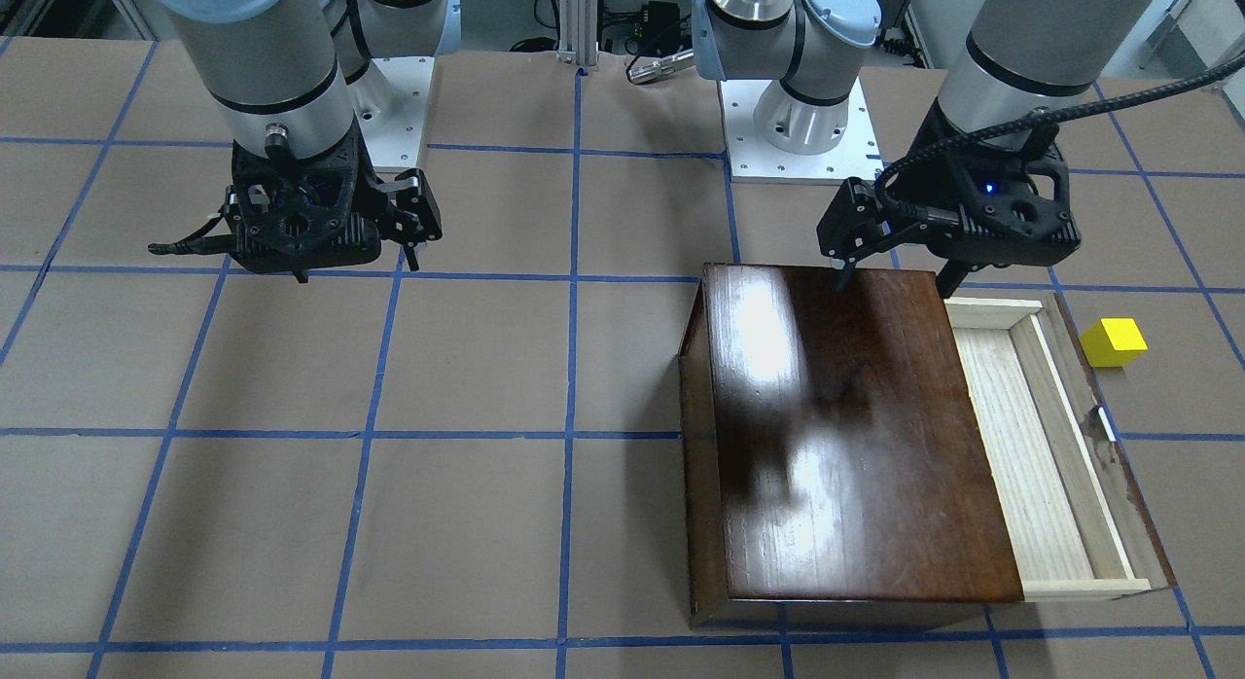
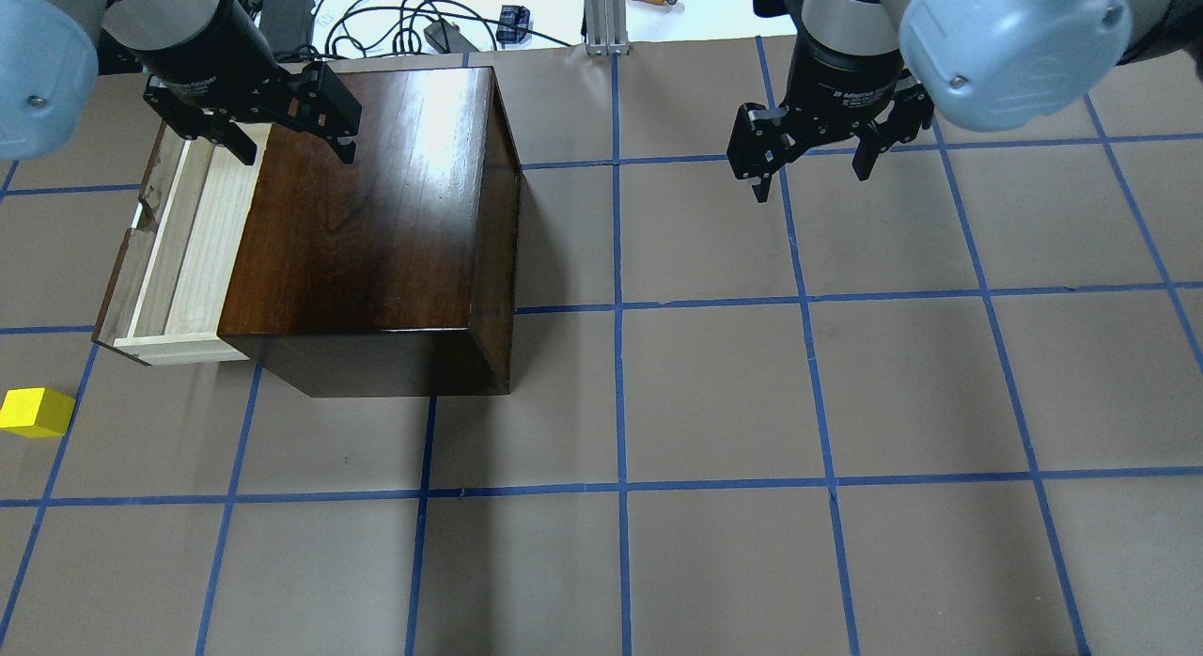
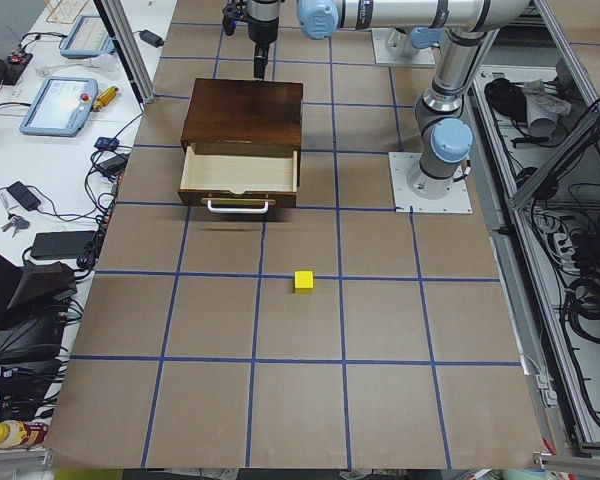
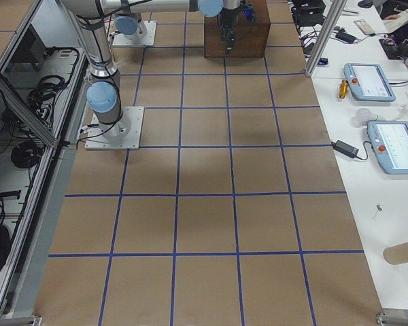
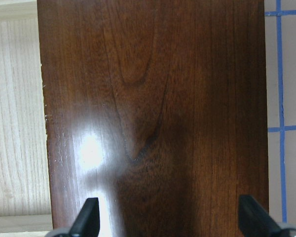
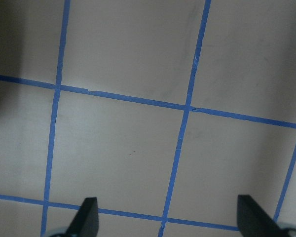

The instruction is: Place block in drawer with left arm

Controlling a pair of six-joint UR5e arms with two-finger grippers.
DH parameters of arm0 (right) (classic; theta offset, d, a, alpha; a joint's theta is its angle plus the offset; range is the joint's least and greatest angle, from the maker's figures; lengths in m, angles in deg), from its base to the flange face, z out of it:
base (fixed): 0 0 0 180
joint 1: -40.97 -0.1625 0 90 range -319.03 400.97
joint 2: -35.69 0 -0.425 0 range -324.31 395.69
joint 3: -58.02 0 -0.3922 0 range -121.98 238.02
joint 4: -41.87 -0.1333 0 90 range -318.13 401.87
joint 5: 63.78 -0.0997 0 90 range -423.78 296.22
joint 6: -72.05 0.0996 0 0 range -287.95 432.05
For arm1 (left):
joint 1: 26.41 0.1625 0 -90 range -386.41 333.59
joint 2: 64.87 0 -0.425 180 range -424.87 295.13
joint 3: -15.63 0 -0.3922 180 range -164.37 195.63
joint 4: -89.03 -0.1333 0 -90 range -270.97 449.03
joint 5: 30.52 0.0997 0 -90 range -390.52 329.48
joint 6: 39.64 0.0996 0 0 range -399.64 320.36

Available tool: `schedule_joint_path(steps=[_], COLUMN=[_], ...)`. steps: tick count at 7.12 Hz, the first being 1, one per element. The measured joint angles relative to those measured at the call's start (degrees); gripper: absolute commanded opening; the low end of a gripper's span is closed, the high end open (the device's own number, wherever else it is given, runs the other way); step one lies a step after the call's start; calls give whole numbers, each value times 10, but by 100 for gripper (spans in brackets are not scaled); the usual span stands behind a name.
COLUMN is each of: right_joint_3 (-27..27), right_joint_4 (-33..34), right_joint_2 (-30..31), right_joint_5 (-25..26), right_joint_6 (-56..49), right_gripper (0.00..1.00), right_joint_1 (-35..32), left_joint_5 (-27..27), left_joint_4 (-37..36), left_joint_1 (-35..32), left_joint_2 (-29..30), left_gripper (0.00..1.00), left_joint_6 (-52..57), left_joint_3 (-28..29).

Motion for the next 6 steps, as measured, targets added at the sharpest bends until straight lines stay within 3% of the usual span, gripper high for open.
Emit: schedule_joint_path(steps=[3, 6], right_joint_3=[0, 0], right_joint_4=[0, 0], right_joint_2=[0, 0], right_joint_5=[0, 0], right_joint_6=[0, 0], right_gripper=[100, 100], right_joint_1=[0, 0], left_joint_5=[0, 0], left_joint_4=[0, 6], left_joint_1=[8, 76], left_joint_2=[-3, -10], left_gripper=[100, 100], left_joint_6=[9, 107], left_joint_3=[0, -1])
